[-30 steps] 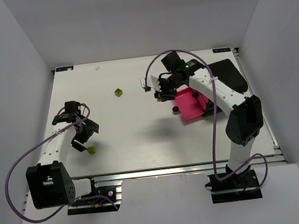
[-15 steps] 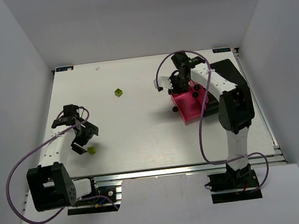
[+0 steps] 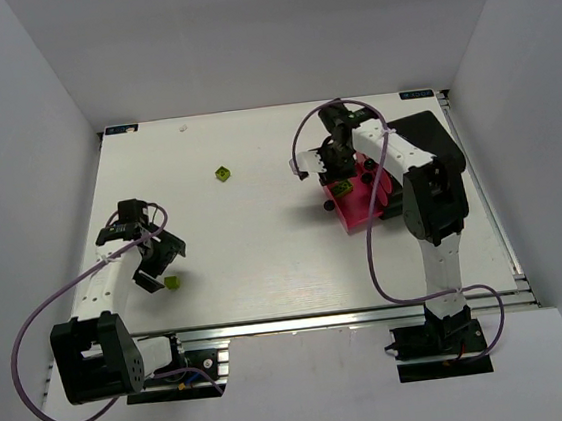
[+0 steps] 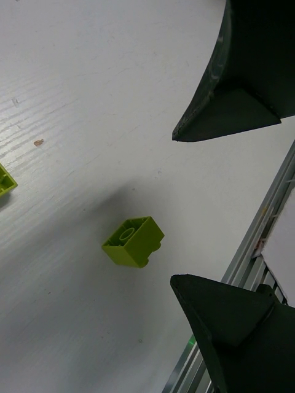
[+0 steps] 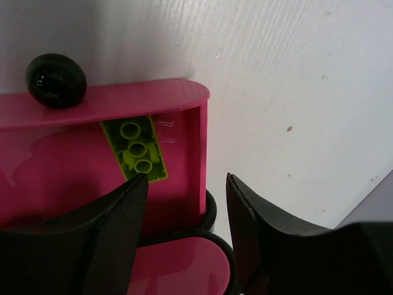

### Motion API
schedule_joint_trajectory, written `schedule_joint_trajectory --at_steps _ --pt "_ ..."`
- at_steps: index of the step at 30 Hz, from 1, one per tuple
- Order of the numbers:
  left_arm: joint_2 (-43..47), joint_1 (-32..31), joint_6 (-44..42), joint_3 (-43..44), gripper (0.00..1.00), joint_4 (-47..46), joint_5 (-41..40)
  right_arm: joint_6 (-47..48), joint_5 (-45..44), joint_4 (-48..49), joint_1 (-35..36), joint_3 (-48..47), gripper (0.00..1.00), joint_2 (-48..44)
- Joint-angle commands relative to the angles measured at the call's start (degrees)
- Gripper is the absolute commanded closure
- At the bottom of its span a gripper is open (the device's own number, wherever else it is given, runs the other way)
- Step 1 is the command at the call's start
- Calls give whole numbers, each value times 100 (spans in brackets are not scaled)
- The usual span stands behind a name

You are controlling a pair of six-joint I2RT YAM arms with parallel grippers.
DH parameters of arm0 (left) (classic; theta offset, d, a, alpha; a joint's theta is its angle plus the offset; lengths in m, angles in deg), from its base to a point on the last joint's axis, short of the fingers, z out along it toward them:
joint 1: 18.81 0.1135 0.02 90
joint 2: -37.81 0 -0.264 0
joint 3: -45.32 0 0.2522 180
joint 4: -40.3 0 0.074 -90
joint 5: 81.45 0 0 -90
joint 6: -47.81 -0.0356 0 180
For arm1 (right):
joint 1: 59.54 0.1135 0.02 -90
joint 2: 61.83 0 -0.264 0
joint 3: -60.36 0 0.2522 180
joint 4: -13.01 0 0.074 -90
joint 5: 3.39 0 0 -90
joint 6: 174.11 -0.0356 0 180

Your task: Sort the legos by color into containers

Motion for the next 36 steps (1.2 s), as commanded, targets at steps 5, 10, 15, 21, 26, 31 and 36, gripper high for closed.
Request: schedule_joint_trajectory --at_steps 5,10,15,21,26,31,36 --pt "-25 43 -9 26 2 16 84 -271 355 -205 -96 -554 41 -269" --pt "-77 43 79 -106 2 -63 137 -1413 1364 -126 -131 -968 41 -637" --pt "-288 43 158 -255 4 -108 155 -1994 1771 243 -114 -530 39 -1165" --pt "-446 43 237 -414 10 -204 -38 -2346 1955 621 -140 130 39 -1692" --pt "-885 148 281 -475 24 -529 -188 -2636 2184 727 -175 533 39 -1965" --pt "-1150 201 238 -230 54 -608 -259 -2680 2228 894 -210 1008 39 -2404" --pt "-992 201 -271 51 92 -739 144 -2943 2324 1131 -272 1439 39 -2695"
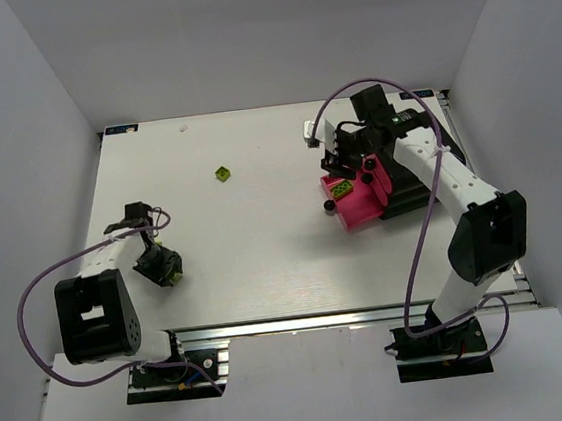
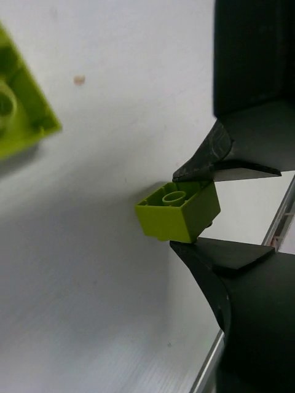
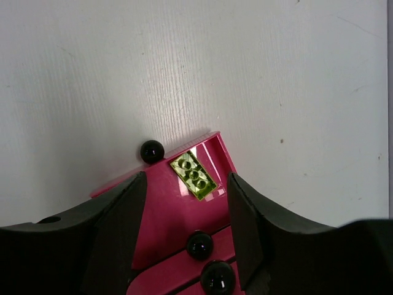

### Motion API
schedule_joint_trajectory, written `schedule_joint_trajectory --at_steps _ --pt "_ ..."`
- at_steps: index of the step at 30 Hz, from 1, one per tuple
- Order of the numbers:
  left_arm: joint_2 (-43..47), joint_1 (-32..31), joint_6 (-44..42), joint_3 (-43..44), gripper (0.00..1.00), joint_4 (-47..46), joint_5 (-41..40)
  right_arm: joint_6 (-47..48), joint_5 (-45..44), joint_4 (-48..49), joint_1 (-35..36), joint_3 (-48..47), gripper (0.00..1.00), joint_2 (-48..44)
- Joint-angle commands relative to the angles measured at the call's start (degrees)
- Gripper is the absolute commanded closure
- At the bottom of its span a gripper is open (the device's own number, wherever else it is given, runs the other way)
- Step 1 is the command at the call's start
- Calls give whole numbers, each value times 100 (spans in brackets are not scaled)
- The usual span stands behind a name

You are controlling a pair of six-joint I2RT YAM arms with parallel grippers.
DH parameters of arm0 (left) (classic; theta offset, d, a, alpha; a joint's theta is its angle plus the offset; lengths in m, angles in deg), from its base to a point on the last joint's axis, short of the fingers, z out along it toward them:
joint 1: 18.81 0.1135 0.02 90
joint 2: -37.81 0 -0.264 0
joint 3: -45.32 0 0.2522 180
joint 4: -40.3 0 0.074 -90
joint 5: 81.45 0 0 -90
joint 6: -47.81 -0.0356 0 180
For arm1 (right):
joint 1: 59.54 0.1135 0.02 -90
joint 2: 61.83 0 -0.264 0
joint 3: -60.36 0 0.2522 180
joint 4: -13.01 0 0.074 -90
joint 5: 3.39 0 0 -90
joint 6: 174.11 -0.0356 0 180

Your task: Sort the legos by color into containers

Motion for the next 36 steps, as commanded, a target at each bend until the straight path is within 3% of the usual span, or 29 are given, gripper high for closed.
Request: schedule_joint_trajectory --at_steps 1,4,5,6,8,13,15,16,17,18,19,24,28,31,32,36 --pt "235 -58 -551 358 100 -405 746 -528 305 484 -84 185 40 -417" --pt "393 -121 -1351 586 100 -992 1846 -1360 394 1019 -101 554 39 -680" --pt "436 -182 -1449 570 100 -1283 2868 -1565 306 1491 -119 659 25 -760" --pt "489 -252 -1458 543 100 -1964 3383 -1741 219 1722 -110 747 11 -900" --pt "473 -567 -1205 560 100 -2609 4297 -2181 121 1970 -119 757 11 -936" --pt "-133 -1578 -896 1306 100 -3728 4619 -3192 -99 2225 -224 441 11 -822" --pt "-703 -2139 -878 1877 100 -3913 4672 -3465 77 2278 -330 239 23 -813" --pt "-923 -2325 -870 2096 100 -3913 4672 -3553 138 2339 -391 195 36 -831" --pt "-1387 -2501 -887 2568 100 -3966 4672 -3832 112 2427 -444 177 77 -900" --pt "-1626 -2807 -878 2817 100 -3923 4663 -4000 43 2723 -479 229 93 -979" --pt "-1863 -2958 -887 3072 100 -3905 4654 -4115 -106 2892 -488 290 100 -1058" --pt "-3382 -3600 -756 4652 100 -3878 4768 -4239 -441 3779 -681 923 100 -1718" --pt "-4158 -3829 -457 5446 94 -3940 4813 -4283 -538 3834 -804 1108 100 -1955" --pt "-4693 -3988 -352 6138 78 -3817 4812 -4292 -547 3878 -910 1258 100 -2070" --pt "-4826 -4075 -325 6298 67 -3773 4786 -4292 -547 3878 -919 1293 100 -2105" --pt "-5389 -4278 -105 6993 47 -3755 4838 -4327 -529 3887 -998 1372 100 -2149"
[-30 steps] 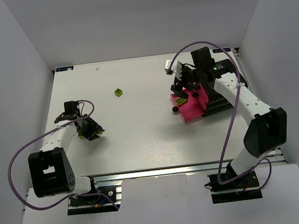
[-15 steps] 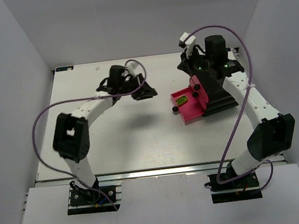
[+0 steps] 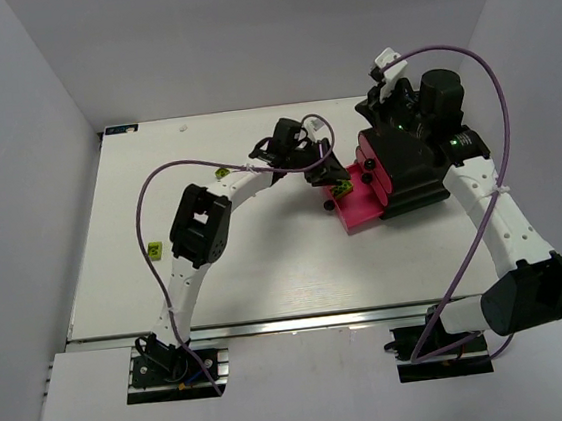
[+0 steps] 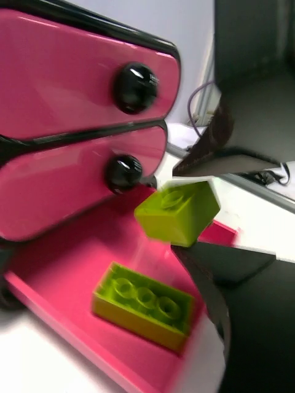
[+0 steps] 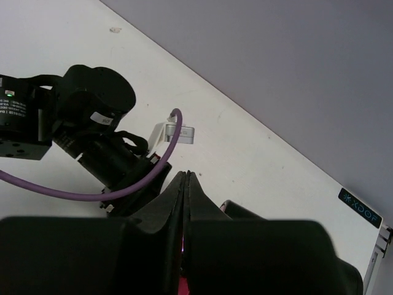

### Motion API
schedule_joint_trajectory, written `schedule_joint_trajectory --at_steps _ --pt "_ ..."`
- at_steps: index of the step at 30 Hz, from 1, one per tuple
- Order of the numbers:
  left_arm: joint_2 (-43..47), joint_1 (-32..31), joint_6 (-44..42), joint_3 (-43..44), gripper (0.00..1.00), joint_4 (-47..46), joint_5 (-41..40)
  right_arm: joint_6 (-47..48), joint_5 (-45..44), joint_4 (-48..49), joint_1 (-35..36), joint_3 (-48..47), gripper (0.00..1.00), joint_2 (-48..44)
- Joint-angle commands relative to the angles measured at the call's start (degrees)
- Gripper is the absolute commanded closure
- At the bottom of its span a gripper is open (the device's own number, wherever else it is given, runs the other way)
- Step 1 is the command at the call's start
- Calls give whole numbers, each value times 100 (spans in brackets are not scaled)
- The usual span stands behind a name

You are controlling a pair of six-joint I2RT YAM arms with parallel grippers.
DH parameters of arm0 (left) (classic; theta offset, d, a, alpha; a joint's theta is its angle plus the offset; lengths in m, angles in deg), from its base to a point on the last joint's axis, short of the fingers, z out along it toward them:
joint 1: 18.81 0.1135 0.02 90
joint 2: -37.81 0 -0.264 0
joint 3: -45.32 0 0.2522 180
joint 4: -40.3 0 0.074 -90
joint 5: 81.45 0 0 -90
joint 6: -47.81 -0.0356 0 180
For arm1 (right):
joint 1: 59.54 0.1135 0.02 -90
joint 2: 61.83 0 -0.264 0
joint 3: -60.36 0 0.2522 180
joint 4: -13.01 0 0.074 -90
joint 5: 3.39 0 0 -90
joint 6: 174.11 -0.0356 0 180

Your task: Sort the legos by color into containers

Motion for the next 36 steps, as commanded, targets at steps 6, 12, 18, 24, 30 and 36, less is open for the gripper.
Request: schedule_joint_trajectory --at_steps 6,12,18,24,30,36 --pt "-429 -183 390 1159 31 90 225 -115 -22 243 -161 140 100 -139" --pt "-166 -183 364 1142 34 116 173 -89 127 217 -196 201 100 -147" --pt "1175 493 -22 91 99 467 -582 227 722 120 -196 350 67 -218" --pt "2225 1706 -120 -1405 92 1090 -1646 553 1392 -425 -153 325 49 -7" --pt "2085 2155 -111 -1179 24 2699 -3561 324 1156 -636 -152 201 49 213" --pt "1058 2155 -84 322 15 3728 -4467 272 1007 -759 -135 149 49 345"
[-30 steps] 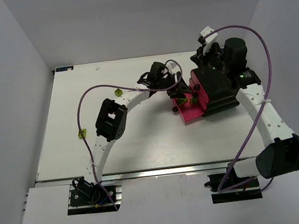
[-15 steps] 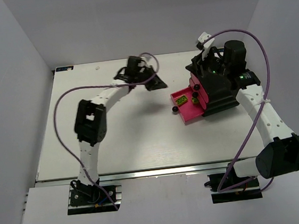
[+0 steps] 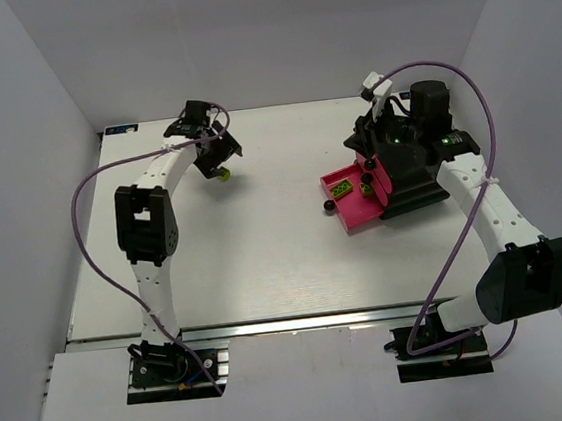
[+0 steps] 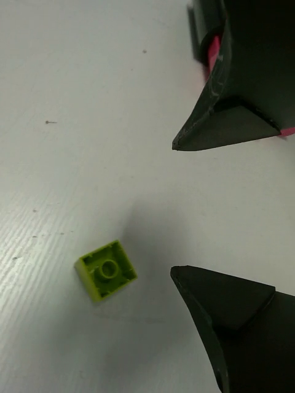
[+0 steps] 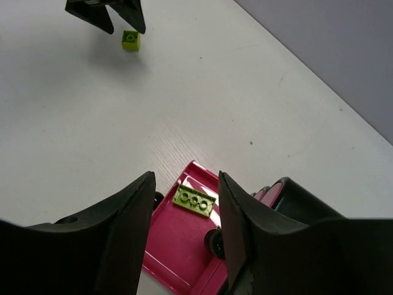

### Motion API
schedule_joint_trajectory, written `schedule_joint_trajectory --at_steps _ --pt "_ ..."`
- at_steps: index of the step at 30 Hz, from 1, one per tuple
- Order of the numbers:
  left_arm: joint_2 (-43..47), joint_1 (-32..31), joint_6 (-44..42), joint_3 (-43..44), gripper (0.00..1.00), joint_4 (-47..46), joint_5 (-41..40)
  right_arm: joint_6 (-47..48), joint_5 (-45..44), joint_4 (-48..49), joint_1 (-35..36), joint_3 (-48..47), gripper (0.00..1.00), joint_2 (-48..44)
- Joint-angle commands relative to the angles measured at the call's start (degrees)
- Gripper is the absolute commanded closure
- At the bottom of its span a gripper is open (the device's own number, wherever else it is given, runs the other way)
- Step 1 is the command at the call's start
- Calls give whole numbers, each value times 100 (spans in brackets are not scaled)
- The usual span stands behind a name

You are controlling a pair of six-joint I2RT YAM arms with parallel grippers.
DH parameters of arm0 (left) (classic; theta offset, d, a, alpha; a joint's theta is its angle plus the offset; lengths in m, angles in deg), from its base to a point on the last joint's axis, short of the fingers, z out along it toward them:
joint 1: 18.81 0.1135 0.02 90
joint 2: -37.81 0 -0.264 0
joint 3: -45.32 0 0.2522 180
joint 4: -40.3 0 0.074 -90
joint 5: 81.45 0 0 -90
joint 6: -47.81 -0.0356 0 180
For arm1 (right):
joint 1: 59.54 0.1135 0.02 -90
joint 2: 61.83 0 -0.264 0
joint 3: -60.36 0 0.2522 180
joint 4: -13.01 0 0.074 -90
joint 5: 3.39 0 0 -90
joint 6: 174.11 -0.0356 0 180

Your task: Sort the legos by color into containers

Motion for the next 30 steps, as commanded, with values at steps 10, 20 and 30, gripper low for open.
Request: schedule_joint_trajectory --at_steps 10,20,30 --pt "-1027 -107 1 1662 15 1400 -1444 -17 -374 -20 -2 -48 48 -47" --pt "-1439 -54 -52 1731 18 1233 -1428 9 -427 7 16 -161 48 120" --pt "-1792 51 54 2040 57 1146 -1077 185 -568 -64 16 -162 48 85"
